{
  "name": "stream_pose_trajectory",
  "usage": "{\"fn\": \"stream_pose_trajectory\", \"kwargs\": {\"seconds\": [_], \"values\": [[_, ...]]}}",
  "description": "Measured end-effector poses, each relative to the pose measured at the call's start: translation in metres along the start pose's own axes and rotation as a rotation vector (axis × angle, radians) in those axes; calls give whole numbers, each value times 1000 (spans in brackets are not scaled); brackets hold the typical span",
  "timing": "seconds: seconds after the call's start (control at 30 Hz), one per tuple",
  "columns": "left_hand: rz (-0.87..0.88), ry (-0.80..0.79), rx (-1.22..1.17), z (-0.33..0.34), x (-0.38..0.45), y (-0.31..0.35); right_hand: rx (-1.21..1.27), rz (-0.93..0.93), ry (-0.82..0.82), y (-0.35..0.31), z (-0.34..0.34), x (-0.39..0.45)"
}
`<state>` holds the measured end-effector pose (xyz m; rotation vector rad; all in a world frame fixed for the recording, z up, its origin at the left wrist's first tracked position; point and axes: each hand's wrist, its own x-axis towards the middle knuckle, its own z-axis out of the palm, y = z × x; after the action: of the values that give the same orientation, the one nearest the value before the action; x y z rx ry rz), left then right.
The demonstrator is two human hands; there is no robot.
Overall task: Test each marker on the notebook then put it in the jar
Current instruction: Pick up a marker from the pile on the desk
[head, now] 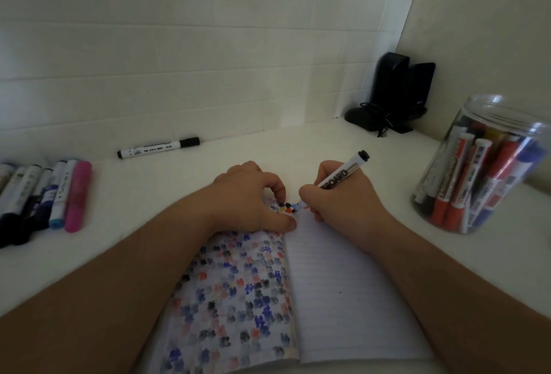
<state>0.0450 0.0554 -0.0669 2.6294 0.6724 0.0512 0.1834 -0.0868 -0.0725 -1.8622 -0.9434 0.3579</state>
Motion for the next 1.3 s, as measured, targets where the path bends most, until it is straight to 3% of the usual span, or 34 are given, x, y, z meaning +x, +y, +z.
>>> {"fn": "stream_pose_trajectory", "kwargs": {"seconds": [0.2,0.43,1.3], "values": [[7,3,9,0,0,1,-81,-18,20,2,2,4],[10,2,6,0,0,0,12,-9,26,3,-1,1],[20,-5,17,0,0,1,4,-8,14,2,0,2]]}}
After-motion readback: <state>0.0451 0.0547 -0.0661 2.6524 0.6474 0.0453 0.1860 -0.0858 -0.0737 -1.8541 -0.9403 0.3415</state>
